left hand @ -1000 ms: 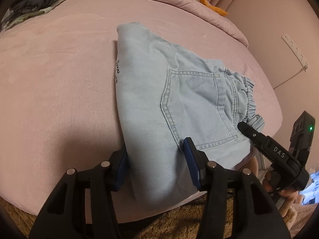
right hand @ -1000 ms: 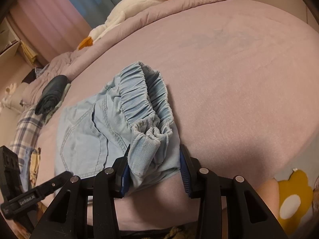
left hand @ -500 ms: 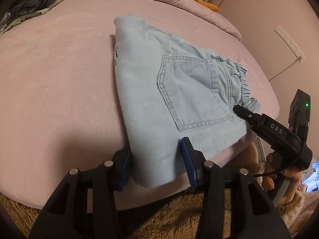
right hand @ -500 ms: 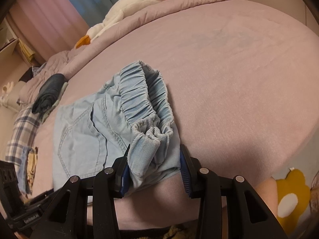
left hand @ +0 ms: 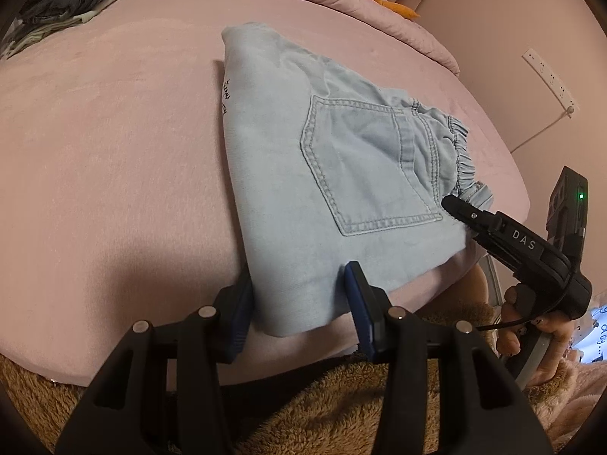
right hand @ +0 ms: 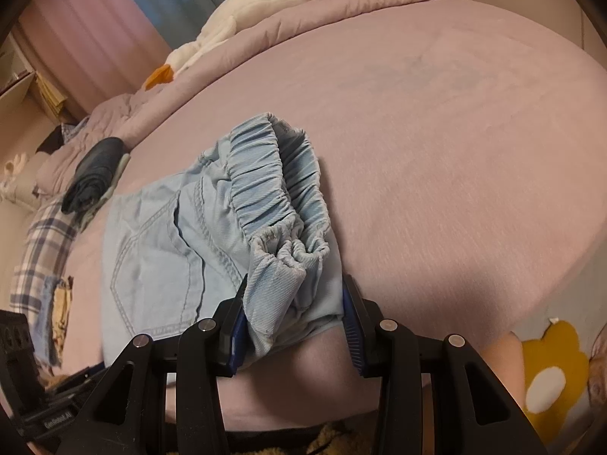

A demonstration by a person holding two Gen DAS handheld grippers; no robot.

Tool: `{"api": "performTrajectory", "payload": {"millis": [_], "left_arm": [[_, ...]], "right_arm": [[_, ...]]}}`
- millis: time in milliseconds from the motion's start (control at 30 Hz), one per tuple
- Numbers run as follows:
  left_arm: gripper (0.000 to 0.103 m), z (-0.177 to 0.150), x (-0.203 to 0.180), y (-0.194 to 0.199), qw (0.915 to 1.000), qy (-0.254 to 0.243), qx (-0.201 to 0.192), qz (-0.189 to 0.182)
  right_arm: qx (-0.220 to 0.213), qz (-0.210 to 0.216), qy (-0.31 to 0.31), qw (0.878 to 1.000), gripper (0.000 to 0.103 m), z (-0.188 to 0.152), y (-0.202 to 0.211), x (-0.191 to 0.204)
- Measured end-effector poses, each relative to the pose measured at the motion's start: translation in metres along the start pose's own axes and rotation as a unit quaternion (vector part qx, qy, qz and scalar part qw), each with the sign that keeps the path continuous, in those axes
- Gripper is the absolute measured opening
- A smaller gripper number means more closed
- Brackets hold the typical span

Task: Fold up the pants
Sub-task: 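Hold the folded jeans with both grippers and press them flat, then open both grippers and release the folded jeans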

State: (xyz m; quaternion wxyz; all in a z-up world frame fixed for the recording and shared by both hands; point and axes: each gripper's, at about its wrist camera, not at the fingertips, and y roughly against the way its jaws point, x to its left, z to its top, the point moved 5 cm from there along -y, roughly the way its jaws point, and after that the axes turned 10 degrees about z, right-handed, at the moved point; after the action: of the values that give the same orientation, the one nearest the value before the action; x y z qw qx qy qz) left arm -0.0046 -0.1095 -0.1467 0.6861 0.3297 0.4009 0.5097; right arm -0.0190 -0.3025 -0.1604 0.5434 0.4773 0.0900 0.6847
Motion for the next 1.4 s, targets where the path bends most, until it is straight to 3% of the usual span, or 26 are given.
{"api": "performTrajectory", "payload": {"millis": [500,800,900,1067,1200,1400], "left_arm": [[0.050,0.006,-0.002,-0.001,0.9998,0.015,0.009,-0.001],[0.059,0.012,-0.002,0.001,0.9997,0.016,0.013,-0.011],[0.066,0.017,0.002,0.006,0.9996,0.024,-0.001,-0.012],[0.068,0.028,0.007,0.012,0.9993,0.033,-0.020,0.002],[0.076,0.030,0.008,0.016,0.9988,0.038,-0.030,-0.004],[0.077,0.032,0.008,0.018,0.9986,0.042,-0.030,-0.007]], "right_arm": [[-0.006,0.009,0.002,1.000,0.041,-0.002,0.002,-0.001],[-0.006,0.017,-0.002,1.000,0.043,-0.001,0.003,-0.002],[-0.007,0.025,-0.005,1.000,0.044,-0.002,0.005,-0.004],[-0.005,0.026,-0.003,1.000,0.044,-0.001,0.005,-0.005],[-0.001,0.027,-0.004,1.000,0.045,-0.001,0.004,-0.005],[0.006,0.024,-0.003,1.000,0.045,0.001,0.004,-0.005]]}}
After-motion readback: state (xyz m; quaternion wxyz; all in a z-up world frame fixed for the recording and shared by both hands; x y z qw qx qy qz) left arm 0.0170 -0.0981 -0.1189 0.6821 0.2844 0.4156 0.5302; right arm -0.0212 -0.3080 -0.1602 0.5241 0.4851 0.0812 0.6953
